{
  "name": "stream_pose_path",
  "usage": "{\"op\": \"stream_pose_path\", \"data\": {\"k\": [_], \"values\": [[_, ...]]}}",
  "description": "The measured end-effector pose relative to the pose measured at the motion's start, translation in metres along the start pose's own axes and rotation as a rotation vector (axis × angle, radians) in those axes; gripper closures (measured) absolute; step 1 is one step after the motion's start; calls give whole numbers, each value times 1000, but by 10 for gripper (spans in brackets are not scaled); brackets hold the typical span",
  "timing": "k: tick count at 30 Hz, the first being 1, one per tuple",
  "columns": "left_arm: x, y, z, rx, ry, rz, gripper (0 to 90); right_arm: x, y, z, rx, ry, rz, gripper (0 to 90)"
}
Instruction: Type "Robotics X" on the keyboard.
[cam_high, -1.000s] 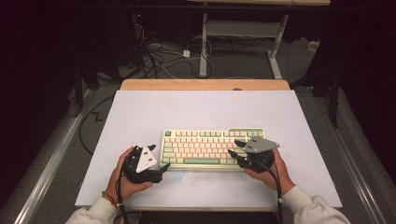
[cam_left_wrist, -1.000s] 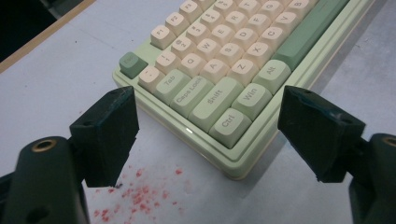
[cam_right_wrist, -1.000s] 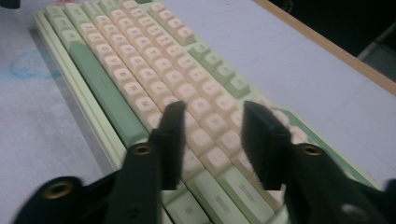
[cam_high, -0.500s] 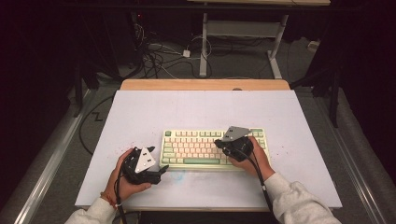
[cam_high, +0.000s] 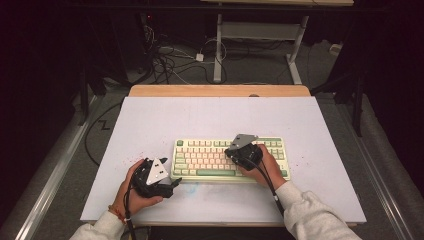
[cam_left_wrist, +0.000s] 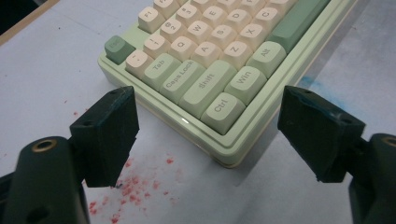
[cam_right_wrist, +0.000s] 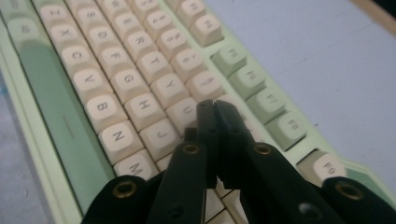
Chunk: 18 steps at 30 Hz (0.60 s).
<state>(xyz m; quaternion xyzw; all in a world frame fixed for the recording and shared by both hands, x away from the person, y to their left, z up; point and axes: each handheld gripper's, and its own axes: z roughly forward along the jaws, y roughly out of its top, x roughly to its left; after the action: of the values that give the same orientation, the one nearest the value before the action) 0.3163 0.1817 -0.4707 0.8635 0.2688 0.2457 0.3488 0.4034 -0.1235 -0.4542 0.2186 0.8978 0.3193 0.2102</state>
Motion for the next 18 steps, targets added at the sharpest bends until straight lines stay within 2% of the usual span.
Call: {"op": "stream_pose_path", "data": {"k": [4,9,13,16,18], "values": [[0,0,0,3,-2,-1,196,2,0,-1,-5,7,4,866],[0,0,1,6,-7,0,196,-1,0,-12,-57,-2,34,845],[0,0,1,11,-6,4,196,-3,-1,-20,-86,0,35,804],[0,1,1,15,-6,7,197,-4,-1,-29,-133,-5,33,735],[-1,1,1,20,0,10,202,-3,-1,-34,-149,-25,24,680]]}}
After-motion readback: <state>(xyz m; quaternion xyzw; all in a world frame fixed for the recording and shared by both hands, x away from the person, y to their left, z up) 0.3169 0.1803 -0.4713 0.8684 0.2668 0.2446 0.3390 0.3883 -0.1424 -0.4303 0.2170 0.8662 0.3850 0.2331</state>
